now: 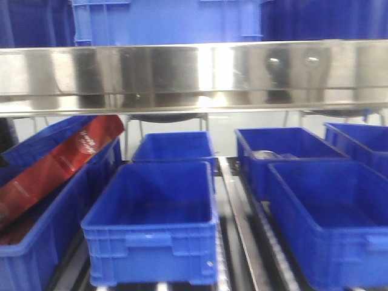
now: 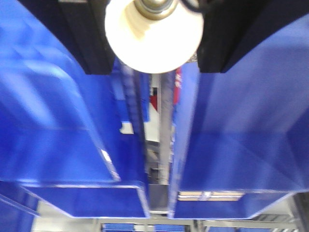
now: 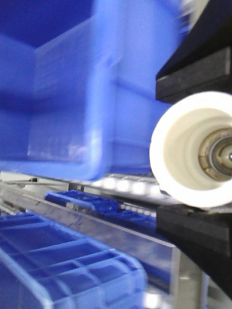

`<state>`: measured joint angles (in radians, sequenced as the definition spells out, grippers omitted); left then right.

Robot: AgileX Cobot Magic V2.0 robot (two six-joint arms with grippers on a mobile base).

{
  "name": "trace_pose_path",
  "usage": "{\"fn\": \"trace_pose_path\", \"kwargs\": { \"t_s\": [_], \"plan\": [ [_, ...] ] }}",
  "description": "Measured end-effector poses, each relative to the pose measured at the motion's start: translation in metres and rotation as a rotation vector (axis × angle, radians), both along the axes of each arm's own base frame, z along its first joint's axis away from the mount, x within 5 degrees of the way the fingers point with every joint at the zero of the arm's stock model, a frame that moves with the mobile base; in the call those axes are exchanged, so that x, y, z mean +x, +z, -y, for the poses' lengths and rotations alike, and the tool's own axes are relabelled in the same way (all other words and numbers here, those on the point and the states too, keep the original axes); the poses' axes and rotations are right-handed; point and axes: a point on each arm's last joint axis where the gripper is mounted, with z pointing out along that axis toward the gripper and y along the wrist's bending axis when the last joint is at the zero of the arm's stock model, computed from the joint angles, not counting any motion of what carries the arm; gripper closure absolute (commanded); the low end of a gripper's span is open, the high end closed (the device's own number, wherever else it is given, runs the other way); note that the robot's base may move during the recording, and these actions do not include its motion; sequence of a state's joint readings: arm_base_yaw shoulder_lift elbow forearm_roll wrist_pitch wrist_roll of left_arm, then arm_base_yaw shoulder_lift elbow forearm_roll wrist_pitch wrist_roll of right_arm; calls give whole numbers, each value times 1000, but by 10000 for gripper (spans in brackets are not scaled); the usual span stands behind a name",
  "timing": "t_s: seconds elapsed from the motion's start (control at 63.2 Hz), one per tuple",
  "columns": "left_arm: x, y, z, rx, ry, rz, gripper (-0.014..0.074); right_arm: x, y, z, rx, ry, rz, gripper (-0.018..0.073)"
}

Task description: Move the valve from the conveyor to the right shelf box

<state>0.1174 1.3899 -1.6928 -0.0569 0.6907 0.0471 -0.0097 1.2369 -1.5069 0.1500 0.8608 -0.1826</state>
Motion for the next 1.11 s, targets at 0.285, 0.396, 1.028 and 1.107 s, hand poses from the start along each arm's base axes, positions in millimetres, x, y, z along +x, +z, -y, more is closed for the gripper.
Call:
{"fn": "trace_pose_path", "kwargs": {
  "t_s": [0.285,0.396,1.028,1.107],
  "plan": [
    [0,0,0,2,1,0,707,0,0,0,2,1,0,722],
    [0,0,0,2,1,0,707,0,0,0,2,1,0,722],
    [0,0,0,2,1,-1,707,0,1,0,2,0,7,722],
    [0,0,0,2,1,-1,707,0,1,0,2,0,7,722]
  ]
}}
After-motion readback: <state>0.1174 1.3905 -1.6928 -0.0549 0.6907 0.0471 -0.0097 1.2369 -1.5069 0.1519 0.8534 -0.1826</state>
